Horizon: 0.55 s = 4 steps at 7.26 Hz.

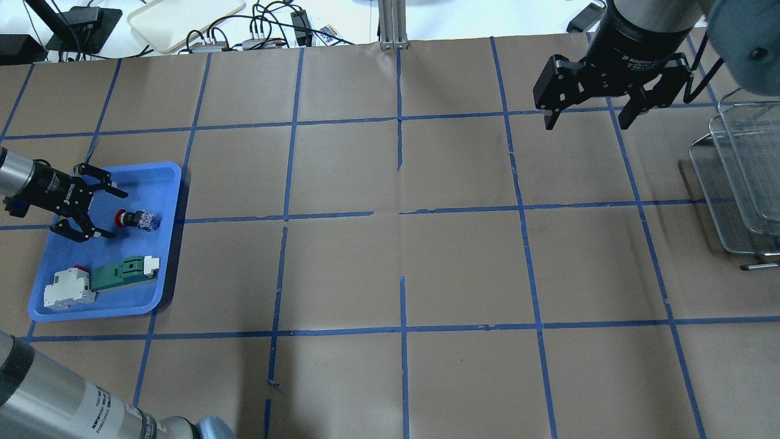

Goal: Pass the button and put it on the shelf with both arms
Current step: 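Lower the left gripper and grasp the red push button in the tray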

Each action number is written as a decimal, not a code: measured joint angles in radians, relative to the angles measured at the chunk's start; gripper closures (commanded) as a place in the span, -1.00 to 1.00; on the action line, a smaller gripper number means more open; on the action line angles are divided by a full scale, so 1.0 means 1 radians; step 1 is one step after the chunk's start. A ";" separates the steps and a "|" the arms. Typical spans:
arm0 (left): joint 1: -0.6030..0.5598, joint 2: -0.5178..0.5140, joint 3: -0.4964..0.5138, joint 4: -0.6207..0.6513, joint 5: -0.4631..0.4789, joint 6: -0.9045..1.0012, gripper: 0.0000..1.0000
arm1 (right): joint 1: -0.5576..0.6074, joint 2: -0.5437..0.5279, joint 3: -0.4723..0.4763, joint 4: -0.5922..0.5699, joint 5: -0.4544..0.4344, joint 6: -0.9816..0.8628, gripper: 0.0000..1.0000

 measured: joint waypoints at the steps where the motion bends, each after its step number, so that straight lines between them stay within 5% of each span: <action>1: 0.001 -0.001 -0.003 0.001 0.000 0.003 -0.82 | 0.000 0.000 0.000 0.000 0.000 0.000 -1.00; 2: 0.001 -0.001 -0.005 0.000 0.001 0.003 -0.43 | 0.000 0.000 0.000 0.000 0.001 0.000 -1.00; 3: 0.001 -0.001 -0.006 -0.001 0.003 0.003 0.43 | 0.000 0.000 0.000 -0.001 0.001 0.001 -1.00; 4: 0.002 -0.001 -0.006 -0.005 0.004 0.002 0.99 | 0.000 0.000 0.000 -0.001 0.001 0.001 -1.00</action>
